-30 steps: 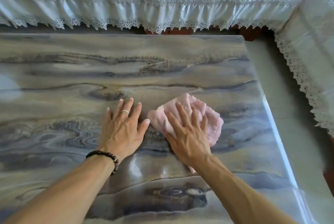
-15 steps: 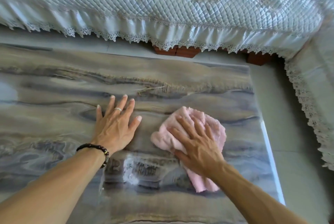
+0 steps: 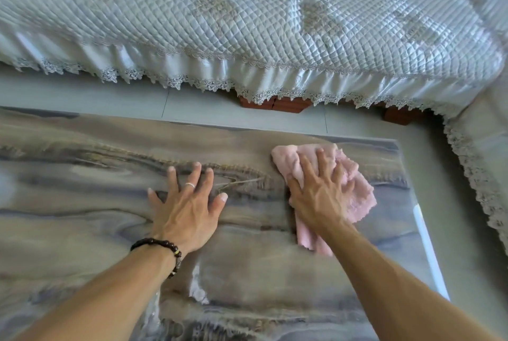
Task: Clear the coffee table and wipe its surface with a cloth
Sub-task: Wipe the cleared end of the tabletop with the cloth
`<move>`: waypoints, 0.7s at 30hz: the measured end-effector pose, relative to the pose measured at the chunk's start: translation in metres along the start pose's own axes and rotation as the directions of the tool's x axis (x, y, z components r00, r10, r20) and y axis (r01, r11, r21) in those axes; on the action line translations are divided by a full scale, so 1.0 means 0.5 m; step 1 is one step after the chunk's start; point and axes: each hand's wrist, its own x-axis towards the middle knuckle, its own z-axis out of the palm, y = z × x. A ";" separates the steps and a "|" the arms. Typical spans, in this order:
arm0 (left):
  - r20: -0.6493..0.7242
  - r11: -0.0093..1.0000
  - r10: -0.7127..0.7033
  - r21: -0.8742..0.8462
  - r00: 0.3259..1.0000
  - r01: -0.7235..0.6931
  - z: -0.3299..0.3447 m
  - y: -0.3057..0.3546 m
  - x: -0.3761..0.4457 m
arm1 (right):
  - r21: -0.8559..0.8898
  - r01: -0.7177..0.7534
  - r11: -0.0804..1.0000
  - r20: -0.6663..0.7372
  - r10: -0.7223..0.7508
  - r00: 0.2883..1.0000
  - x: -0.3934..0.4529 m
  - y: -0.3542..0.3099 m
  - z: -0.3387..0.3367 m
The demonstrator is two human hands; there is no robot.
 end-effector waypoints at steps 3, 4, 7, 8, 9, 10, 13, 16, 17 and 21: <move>-0.017 0.998 -0.049 -0.042 0.999 0.048 -0.007 0.016 0.010 | -0.037 0.175 0.984 0.005 -0.175 0.985 -0.003 -0.085 0.021; -0.036 0.998 -0.054 -0.015 0.998 0.054 -0.012 0.022 0.012 | -0.038 0.331 0.943 0.033 -0.330 0.943 -0.025 -0.076 0.030; -0.081 0.999 0.001 0.034 0.997 0.001 -0.020 0.041 0.032 | -0.103 0.568 0.816 0.093 -0.561 0.823 -0.054 0.024 0.012; -0.060 1.000 0.019 0.008 0.998 -0.019 -0.019 0.046 0.041 | -0.133 0.532 0.836 0.073 -0.527 0.846 -0.027 0.051 0.003; -0.032 0.999 0.030 -0.020 0.999 -0.030 -0.017 0.050 0.048 | -0.145 0.441 0.886 0.041 -0.440 0.897 0.012 0.056 -0.009; -0.010 0.999 0.030 -0.044 0.999 -0.031 -0.015 0.053 0.054 | -0.117 0.307 0.945 0.040 -0.304 0.952 0.056 0.039 -0.020; -0.009 0.996 0.021 -0.091 1.000 -0.022 -0.009 0.049 0.066 | -0.040 0.115 0.993 0.069 -0.112 0.991 0.122 -0.083 -0.014; 0.002 0.996 0.042 -0.082 0.999 -0.042 -0.012 0.044 0.063 | -0.044 0.572 0.819 0.136 -0.562 0.816 0.092 -0.101 -0.005; 0.015 0.996 0.045 -0.083 0.999 -0.043 -0.015 0.043 0.062 | -0.053 0.660 0.749 0.154 -0.647 0.747 0.086 -0.066 -0.011; 0.015 0.996 0.046 -0.075 0.999 -0.045 -0.021 0.048 0.060 | -0.134 0.502 0.854 0.032 -0.503 0.864 0.170 0.018 -0.055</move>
